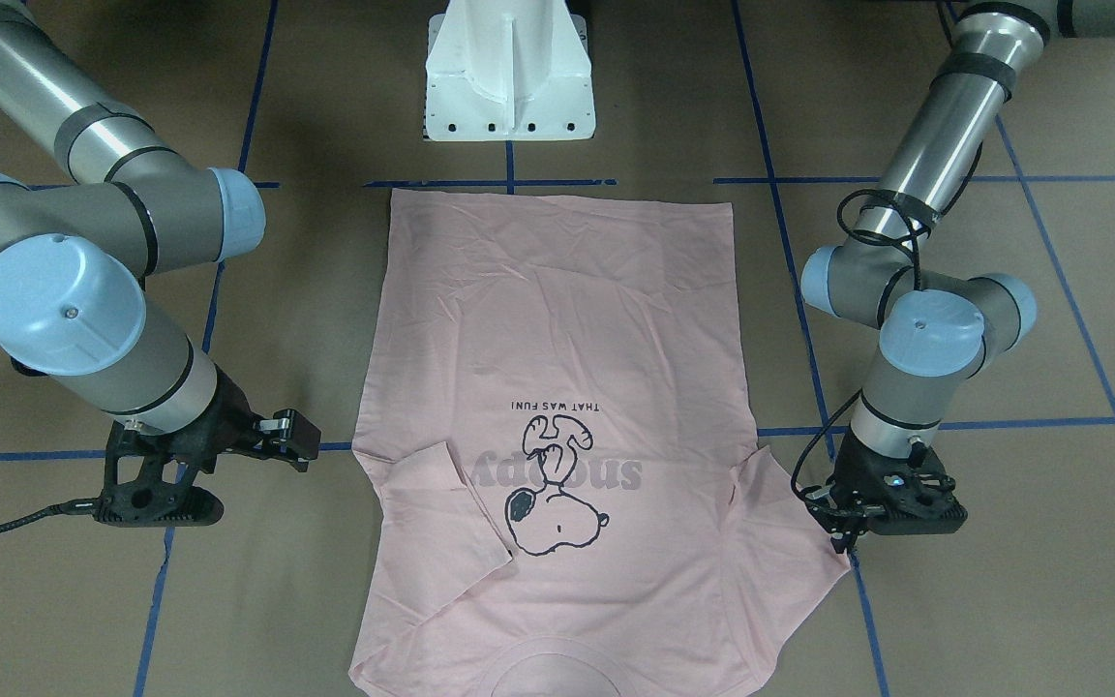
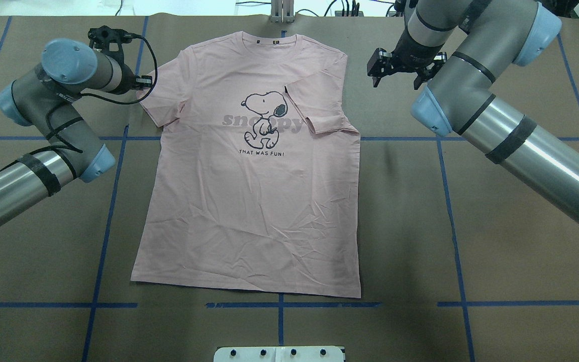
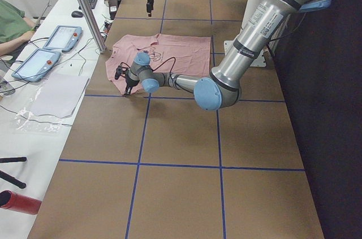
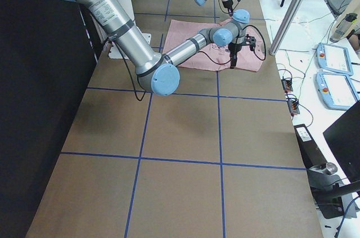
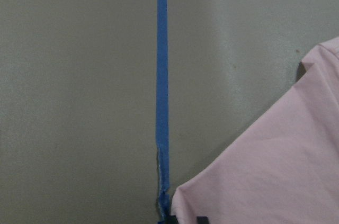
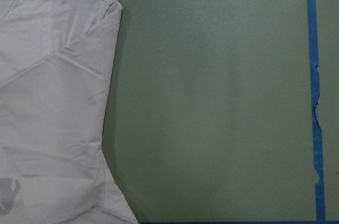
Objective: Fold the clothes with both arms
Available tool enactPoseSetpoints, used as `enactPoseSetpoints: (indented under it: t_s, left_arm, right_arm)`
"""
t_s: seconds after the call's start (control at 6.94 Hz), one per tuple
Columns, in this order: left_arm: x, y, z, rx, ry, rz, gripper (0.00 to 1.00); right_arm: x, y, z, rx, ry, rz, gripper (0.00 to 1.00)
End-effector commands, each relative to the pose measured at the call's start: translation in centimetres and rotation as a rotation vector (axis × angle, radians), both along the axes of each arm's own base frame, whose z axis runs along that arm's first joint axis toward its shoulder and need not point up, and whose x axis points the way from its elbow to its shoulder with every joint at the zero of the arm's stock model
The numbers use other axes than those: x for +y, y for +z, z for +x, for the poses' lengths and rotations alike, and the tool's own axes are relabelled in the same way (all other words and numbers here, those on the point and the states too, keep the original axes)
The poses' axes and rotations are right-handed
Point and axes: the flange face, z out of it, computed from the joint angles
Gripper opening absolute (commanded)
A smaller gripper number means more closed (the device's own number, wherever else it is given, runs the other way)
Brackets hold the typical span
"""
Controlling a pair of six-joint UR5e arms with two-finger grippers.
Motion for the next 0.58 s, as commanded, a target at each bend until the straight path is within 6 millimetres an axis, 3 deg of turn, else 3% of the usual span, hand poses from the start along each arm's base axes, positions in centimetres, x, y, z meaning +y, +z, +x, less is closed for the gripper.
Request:
enactPoseSetpoints:
  t_s: [0.0, 0.14, 0.43]
  left_arm:
    - [-0.2, -5.9, 0.6, 0.054, 0.065, -0.064, 0.00]
    - [-1.1, -12.4, 1.5, 0.110, 0.005, -0.123, 0.00]
    - [-1.9, -20.9, 4.5, 0.214, -0.047, -0.166, 0.00]
  right_arm:
    - [0.0, 0.4, 0.0, 0.003, 0.000, -0.005, 1.00]
    - [0.0, 0.5, 0.0, 0.005, 0.000, -0.007, 1.00]
    - [0.1, 0.9, -0.1, 0.007, -0.003, -0.009, 1.00]
